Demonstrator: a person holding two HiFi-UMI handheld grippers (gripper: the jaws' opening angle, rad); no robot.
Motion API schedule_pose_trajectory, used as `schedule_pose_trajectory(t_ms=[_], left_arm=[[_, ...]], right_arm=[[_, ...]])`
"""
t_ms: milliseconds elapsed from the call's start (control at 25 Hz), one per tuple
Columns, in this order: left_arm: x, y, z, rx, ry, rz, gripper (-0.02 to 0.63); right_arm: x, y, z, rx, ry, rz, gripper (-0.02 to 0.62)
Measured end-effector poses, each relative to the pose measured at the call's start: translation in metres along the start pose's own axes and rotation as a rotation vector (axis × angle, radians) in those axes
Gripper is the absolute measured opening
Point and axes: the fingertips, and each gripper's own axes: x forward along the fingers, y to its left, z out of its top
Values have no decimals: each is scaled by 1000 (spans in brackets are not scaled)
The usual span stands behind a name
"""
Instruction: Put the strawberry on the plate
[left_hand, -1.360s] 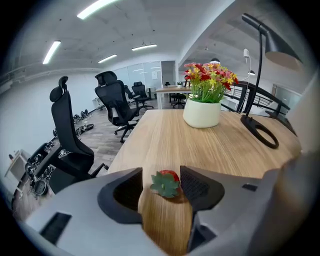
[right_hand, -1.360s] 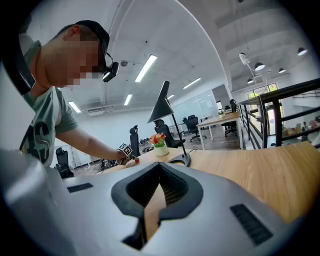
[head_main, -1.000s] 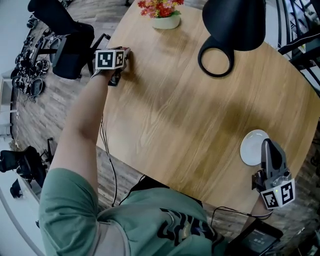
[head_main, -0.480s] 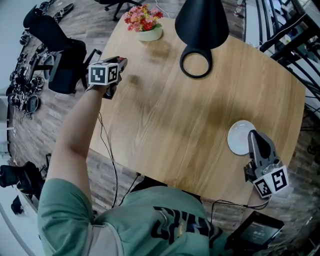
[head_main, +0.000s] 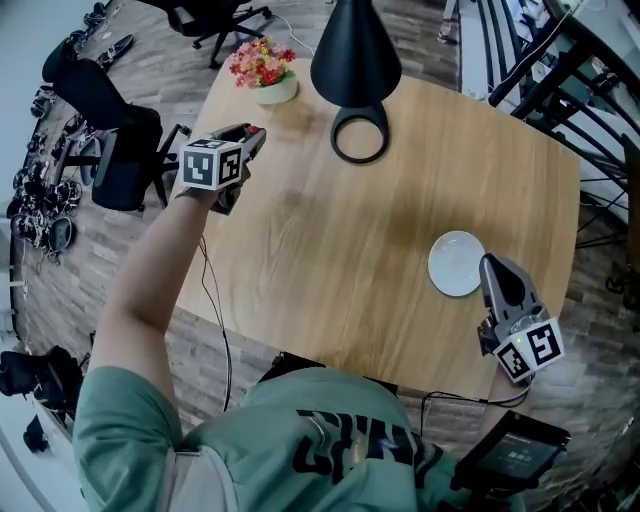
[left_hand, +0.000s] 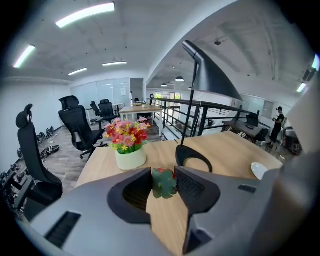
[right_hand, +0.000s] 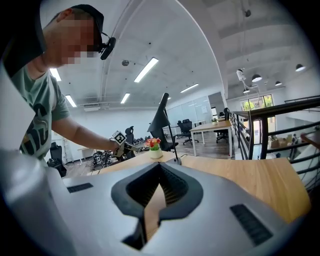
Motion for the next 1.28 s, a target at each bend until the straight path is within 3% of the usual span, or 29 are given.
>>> schedule_pose_trajectory(t_ms=[400, 960, 1280], left_arm=[[-10, -67, 37, 44, -38, -79, 150], [-18, -145, 56, 122, -51, -201, 150], [-6, -216, 55, 175, -43, -309, 149]], right_arm=[[-26, -12, 10, -7, -20, -37, 5], [-31, -20, 18, -14, -45, -63, 6], [-48, -35, 18, -12, -41, -86, 5]])
